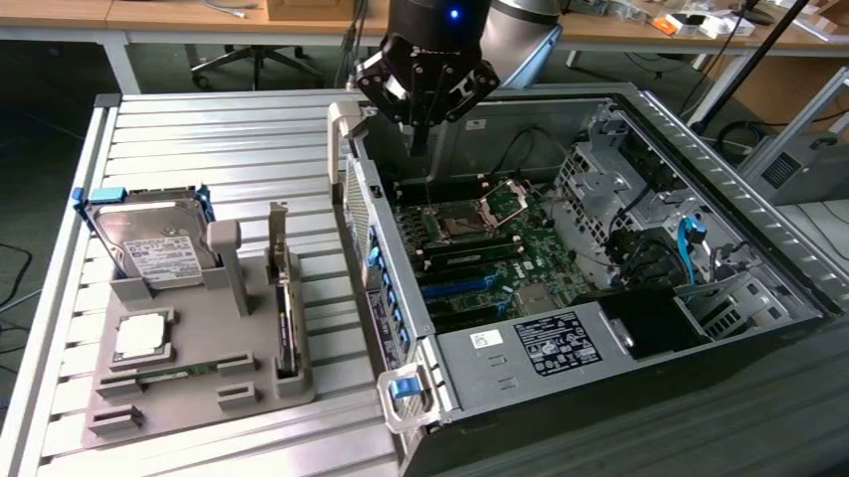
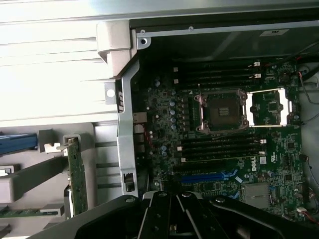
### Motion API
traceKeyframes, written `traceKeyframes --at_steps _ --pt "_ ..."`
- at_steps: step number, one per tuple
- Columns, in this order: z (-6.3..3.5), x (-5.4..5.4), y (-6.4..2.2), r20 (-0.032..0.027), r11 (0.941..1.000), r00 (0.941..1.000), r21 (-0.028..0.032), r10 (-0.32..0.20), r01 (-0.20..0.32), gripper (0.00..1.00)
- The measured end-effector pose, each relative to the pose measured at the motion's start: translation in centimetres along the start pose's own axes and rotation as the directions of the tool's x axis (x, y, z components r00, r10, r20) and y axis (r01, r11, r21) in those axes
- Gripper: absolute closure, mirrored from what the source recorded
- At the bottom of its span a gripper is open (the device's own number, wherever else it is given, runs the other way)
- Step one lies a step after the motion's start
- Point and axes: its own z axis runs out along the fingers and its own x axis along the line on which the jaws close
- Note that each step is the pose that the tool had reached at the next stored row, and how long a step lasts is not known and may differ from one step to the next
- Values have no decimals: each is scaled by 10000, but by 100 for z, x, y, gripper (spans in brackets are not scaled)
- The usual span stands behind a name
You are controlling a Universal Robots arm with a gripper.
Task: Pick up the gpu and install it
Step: 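Reach for the gpu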
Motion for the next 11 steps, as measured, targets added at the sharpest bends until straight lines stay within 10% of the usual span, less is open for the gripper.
traceKeyframes --at_steps 11 --pt "-1 32 -3 0 10000 10000 0 0 0 89"
